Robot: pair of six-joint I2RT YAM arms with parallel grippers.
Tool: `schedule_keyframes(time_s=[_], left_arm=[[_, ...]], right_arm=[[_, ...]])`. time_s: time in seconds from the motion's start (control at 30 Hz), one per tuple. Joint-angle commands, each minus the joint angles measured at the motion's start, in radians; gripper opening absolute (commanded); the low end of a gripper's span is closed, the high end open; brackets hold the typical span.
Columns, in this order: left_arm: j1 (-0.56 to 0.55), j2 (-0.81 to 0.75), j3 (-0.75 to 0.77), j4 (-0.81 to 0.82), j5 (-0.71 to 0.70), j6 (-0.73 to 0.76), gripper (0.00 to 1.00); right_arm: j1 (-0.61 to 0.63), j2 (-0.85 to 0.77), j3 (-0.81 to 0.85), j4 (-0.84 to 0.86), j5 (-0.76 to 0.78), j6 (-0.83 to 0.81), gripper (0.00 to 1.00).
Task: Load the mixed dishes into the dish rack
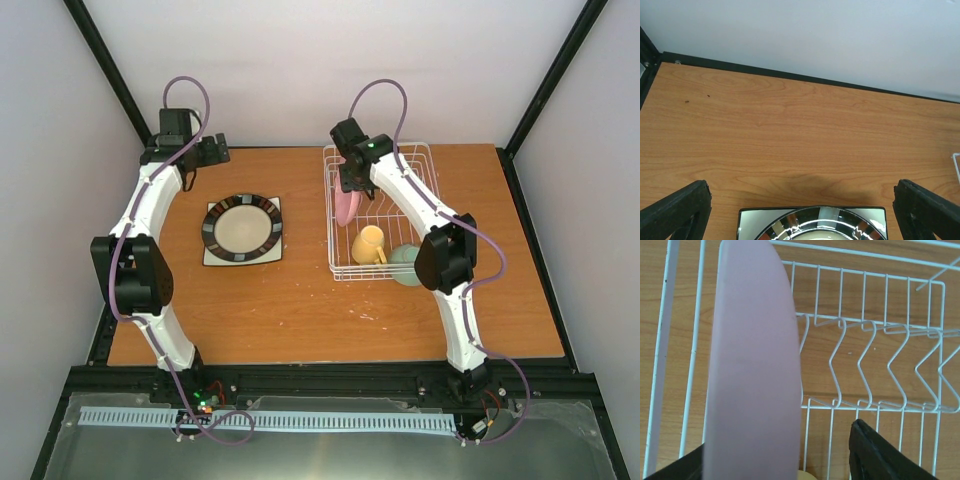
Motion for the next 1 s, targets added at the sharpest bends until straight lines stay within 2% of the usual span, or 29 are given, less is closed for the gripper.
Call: schedule_keyframes(time_s=[0.0,0.27,0.53,0.9,0.97], left_arm=[[0.016,-0.035,-0.019,0.004,0.042,-0.011,1.00],[0.109,-0.058,-0.123,0.044,0.236,-0.101,1.00],[0.125,-0.052,-0.162,0.046,0.282,-0.107,1.00],[0.169,-0.049,-0.242,0.024,0.366,-0.110,1.00],[0.189,-0.052,-0.280,0.023,0.400,-0.107,0.96]], right_arm=[[0.008,0.001,0.011,-0.014,0.002,-0.002,0.55],[0.008,-0.078,-0.086,0.082,-0.021,-0.004,0.61],[0.008,-0.155,-0.144,0.170,-0.070,-0.024,0.65],[0.005,-0.238,-0.168,0.183,-0.046,-0.014,0.68],[0.003,-0.256,-0.169,0.181,-0.032,-0.012,0.68]])
